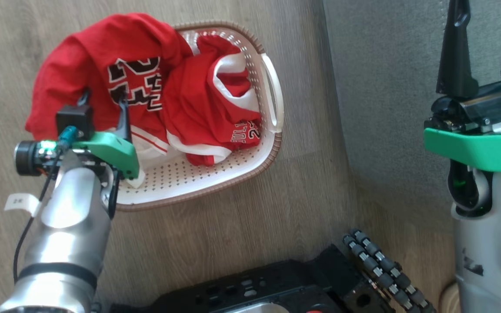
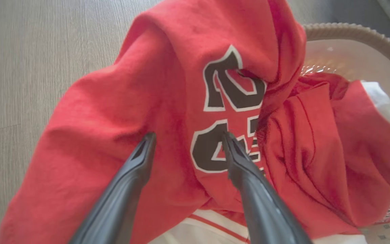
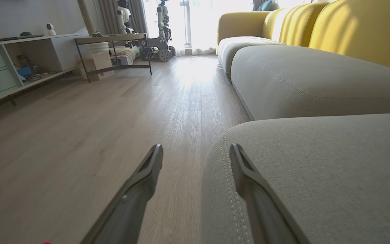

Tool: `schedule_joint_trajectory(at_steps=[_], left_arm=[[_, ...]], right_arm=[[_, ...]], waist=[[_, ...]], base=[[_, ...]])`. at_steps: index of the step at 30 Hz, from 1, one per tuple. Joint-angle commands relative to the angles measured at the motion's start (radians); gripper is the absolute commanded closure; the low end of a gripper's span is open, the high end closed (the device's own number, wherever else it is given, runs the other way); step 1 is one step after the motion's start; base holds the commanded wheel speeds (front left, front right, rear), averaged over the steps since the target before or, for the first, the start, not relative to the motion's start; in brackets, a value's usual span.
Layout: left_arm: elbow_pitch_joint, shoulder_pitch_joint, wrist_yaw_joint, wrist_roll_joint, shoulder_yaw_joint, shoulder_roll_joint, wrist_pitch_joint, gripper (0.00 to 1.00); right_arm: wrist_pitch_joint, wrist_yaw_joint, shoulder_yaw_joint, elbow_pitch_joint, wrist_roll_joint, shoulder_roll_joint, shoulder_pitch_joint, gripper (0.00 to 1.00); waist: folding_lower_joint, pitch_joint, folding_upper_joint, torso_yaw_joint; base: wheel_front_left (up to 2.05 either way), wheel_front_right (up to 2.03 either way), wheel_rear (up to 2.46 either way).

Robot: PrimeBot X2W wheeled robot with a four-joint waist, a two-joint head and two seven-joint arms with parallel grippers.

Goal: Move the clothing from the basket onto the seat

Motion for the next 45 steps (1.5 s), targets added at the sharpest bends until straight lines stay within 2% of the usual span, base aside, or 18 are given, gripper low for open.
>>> schedule_joint_trajectory(at_steps=[1,8,14,15,17,18,30,36,45], left_arm=[[0.003,0.01,0.013,-0.008,0.028,0.037,-0.012,0.0],[0.043,-0.037,0.011,-0.018,0.026,0.041,-0.012,0.0],[0.018,-0.056,-0.01,-0.025,0.009,0.016,-0.012,0.0],[0.017,-0.056,-0.009,-0.025,0.007,0.012,-0.012,0.11],[0.016,-0.056,-0.006,-0.025,0.002,0.008,-0.012,0.77],[0.015,-0.055,-0.007,-0.025,-0.001,0.005,-0.012,1.0],[-0.112,0.03,-0.035,-0.028,-0.051,-0.023,-0.012,1.0],[-0.187,0.096,-0.046,-0.037,-0.078,-0.031,-0.012,1.0],[-0.235,0.165,-0.071,-0.068,-0.135,-0.035,-0.012,1.0]], right_arm=[[-0.006,0.0,0.017,-0.039,0.009,-0.002,0.008,0.0],[-0.006,0.0,0.027,-0.043,0.02,-0.002,-0.003,0.0],[-0.006,0.0,0.034,-0.038,0.024,-0.002,0.001,0.0],[-0.006,0.0,0.035,-0.037,0.024,-0.002,0.001,0.0],[-0.006,0.0,0.037,-0.035,0.024,-0.002,0.002,0.0],[-0.006,0.0,0.039,-0.035,0.024,-0.002,0.002,0.0],[-0.006,0.0,0.037,0.013,0.008,-0.002,0.023,0.0],[-0.006,0.0,0.035,0.062,-0.009,-0.002,0.047,0.0],[-0.006,0.0,0.025,0.163,-0.047,-0.002,0.138,0.0]], waist=[[-0.0002,0.022,0.0001,-0.013],[-0.0002,0.045,0.0001,-0.023],[-0.0002,0.05,0.0001,-0.023],[-0.0002,0.049,0.0001,-0.023],[-0.0002,0.046,0.0001,-0.025],[-0.0002,0.043,0.0001,-0.025],[-0.0002,-0.054,0.0001,0.016],[-0.0002,-0.145,0.0001,0.044],[-0.0002,-0.365,0.0001,0.1]], base=[[0.0,0.0,0.0],[0.0,0.0,0.0],[0.0,0.0,0.0],[0.0,0.0,0.0],[0.0,0.0,0.0],[0.0,0.0,0.0],[0.0,0.0,0.0],[0.0,0.0,0.0],[0.0,0.0,0.0]])
